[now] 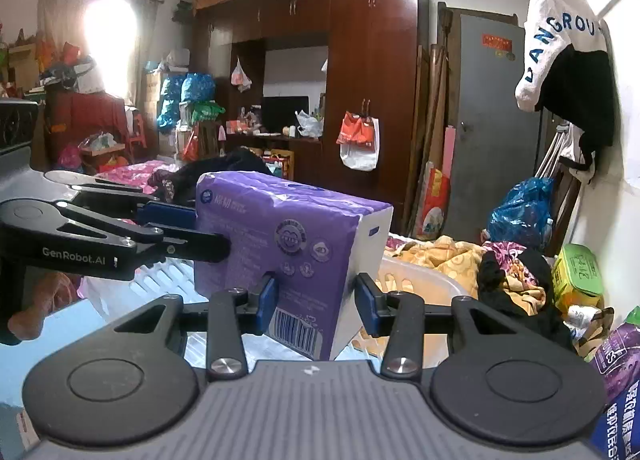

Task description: Organize objects

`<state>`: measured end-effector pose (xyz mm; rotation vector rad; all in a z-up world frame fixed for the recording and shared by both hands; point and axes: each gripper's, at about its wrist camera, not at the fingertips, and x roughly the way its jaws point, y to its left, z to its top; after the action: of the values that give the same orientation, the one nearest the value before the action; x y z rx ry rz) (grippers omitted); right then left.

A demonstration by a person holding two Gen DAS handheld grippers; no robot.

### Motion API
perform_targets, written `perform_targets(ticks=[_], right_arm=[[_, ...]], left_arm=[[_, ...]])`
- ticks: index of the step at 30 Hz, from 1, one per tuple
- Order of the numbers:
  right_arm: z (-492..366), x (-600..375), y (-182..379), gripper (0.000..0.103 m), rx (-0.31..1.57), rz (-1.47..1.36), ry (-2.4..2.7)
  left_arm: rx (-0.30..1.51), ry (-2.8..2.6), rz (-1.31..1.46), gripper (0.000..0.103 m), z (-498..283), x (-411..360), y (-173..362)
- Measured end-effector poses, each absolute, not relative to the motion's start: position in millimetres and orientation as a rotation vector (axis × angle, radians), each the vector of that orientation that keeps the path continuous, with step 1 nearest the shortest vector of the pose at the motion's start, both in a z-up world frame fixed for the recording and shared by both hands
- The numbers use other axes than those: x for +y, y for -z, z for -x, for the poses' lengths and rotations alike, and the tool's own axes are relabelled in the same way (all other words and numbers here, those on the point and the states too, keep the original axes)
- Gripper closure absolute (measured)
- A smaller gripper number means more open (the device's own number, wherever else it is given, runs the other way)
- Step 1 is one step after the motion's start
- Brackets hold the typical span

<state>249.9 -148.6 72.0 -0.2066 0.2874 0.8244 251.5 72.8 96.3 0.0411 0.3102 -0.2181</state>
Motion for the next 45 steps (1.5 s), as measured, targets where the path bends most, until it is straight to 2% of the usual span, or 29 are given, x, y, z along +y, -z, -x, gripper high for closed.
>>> perform_targets(ticks=[10, 12, 13, 14, 15, 18, 20, 21, 27, 33, 40, 45], right_arm=[[-251.5, -144.5, -75.3, 0.054, 0.307, 0.201, -0.821], [-246.3, -144.6, -77.9, 0.041, 0.275, 0.199, -0.807], [-242.7, -145.1, -79.1, 0.022, 0.260, 0.197, -0.790], [-238.9, -145.2, -80.2, 0.011, 0.242, 0.197, -0.774], [-236.1, -145.6, -81.3, 0.011, 0.224, 0.199, -0.765], [-228.2, -151.6, -86.4, 0.010, 0.199, 0.179, -0.749], [-221.7, -158.1, -89.7, 0.000, 0.197, 0.155, -0.754], [-217.0, -161.5, -90.6, 0.000, 0.201, 0.149, -0.756], [-184.2, -180.1, -89.5, 0.000, 0.204, 0.112, -0.753], [-147.3, -206.3, -51.5, 0.000, 0.235, 0.071, -0.785], [-143.2, -215.4, 2.0, 0.000, 0.386, -0.059, -0.910], [-135.0, -192.3, 12.2, 0.000, 0.362, 0.024, -0.973]], left_arm=[[0.342, 0.192, -0.031, 0.059, -257.4, 75.0, -91.4], [0.322, 0.180, -0.013, 0.055, -256.1, 76.7, -92.6], [0.315, 0.172, -0.007, 0.048, -255.1, 77.1, -93.2], [0.308, 0.164, -0.008, 0.044, -253.9, 76.6, -94.0], [0.302, 0.158, -0.016, 0.039, -252.3, 74.8, -94.8], [0.282, 0.159, -0.035, 0.038, -243.9, 69.4, -95.9], [0.262, 0.177, -0.032, 0.031, -232.8, 67.0, -96.7], [0.245, 0.189, -0.033, 0.024, -223.9, 64.9, -97.3], [0.160, 0.219, -0.068, 0.018, -162.0, 50.6, -97.8], [0.151, 0.225, -0.106, 0.017, -96.4, 47.2, -61.6], [0.237, 0.295, -0.070, 0.017, -62.9, 79.7, -10.2], [0.264, 0.313, -0.093, 0.017, -45.0, 99.5, 15.7]])
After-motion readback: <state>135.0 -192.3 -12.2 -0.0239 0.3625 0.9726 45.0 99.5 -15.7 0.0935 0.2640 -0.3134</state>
